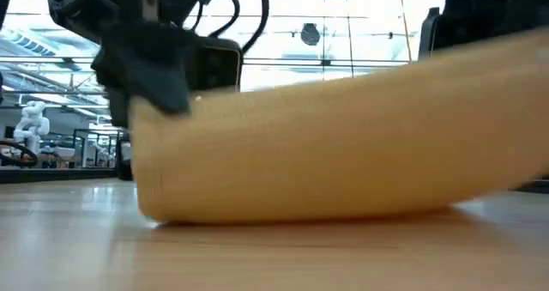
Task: Roll towel into tight, uniform cylinder
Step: Roll the orange towel
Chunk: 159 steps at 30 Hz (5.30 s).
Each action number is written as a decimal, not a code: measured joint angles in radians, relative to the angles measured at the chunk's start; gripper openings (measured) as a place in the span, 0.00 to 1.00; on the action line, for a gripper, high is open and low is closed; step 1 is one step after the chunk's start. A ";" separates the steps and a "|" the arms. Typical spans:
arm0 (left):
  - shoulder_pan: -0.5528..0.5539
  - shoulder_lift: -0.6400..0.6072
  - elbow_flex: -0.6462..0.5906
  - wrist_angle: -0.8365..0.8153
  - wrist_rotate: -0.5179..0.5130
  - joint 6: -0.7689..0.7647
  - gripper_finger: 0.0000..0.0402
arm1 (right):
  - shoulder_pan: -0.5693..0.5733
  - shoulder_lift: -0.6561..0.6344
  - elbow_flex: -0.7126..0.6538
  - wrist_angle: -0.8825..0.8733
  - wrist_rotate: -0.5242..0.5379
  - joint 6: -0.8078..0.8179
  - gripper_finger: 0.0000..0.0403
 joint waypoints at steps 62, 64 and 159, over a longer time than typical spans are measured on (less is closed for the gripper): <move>-0.019 -0.128 0.001 -0.333 -0.379 0.288 0.40 | 0.148 -0.131 0.120 -0.522 0.569 -0.416 0.65; -0.027 -0.135 -0.001 -0.356 -0.383 0.317 0.40 | 0.173 -0.114 0.137 -0.521 0.583 -0.472 0.65; -0.132 0.022 0.256 -0.263 -0.266 0.274 0.03 | 0.256 0.024 0.215 -0.366 0.474 -0.209 0.01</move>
